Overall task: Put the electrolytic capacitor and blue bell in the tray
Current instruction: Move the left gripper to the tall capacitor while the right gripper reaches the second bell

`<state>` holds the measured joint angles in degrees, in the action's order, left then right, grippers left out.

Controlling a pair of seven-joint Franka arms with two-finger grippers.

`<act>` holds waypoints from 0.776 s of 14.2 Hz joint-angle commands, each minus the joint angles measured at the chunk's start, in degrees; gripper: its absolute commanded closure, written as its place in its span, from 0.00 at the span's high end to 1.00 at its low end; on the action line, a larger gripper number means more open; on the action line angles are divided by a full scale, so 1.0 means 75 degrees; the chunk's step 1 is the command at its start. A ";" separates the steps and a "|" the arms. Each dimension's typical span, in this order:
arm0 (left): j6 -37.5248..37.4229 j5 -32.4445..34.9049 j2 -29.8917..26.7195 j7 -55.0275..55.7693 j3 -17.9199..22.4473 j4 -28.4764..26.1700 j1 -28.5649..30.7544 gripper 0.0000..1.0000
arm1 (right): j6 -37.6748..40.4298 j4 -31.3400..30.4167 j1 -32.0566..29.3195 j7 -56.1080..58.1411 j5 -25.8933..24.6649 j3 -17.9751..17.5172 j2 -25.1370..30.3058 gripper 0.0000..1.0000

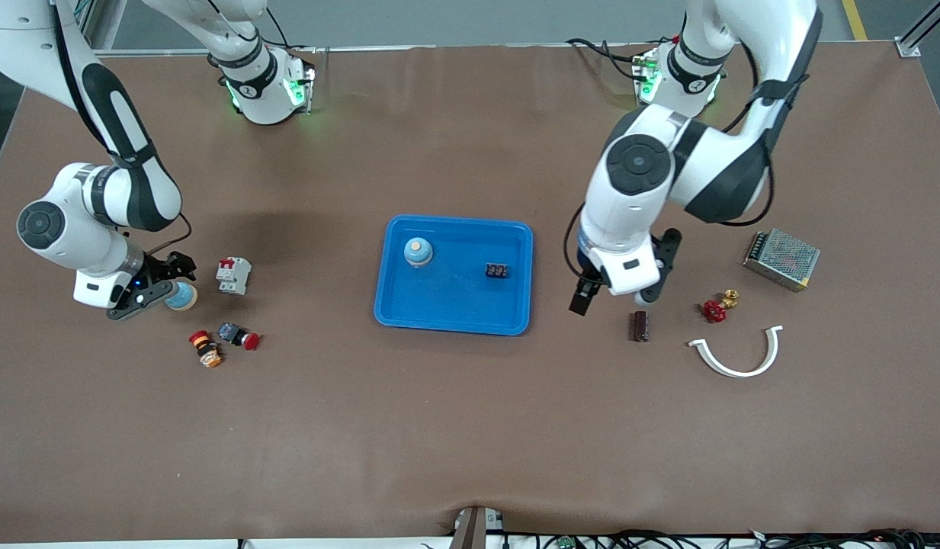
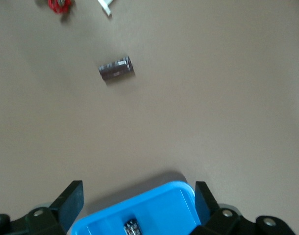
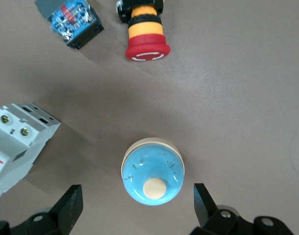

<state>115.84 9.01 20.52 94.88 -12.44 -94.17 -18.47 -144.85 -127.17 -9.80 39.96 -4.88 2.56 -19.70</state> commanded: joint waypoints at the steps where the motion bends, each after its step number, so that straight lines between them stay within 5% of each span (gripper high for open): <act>1: -0.0269 -0.0147 -0.0170 -0.0461 -0.0017 -0.0030 0.0130 1.00 | -0.0245 0.0046 -0.0286 0.0202 -0.0134 -0.0142 -0.0231 1.00; 11: -0.0774 -0.0088 -0.0216 -0.3411 0.0006 -0.0042 0.0435 1.00 | -0.0644 0.0116 -0.0357 0.0344 -0.0146 -0.0130 -0.0642 1.00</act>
<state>110.76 8.93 19.12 74.46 -12.42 -94.32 -15.51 -149.33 -127.11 -10.79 42.03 -4.88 2.57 -23.82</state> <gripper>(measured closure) 0.000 0.000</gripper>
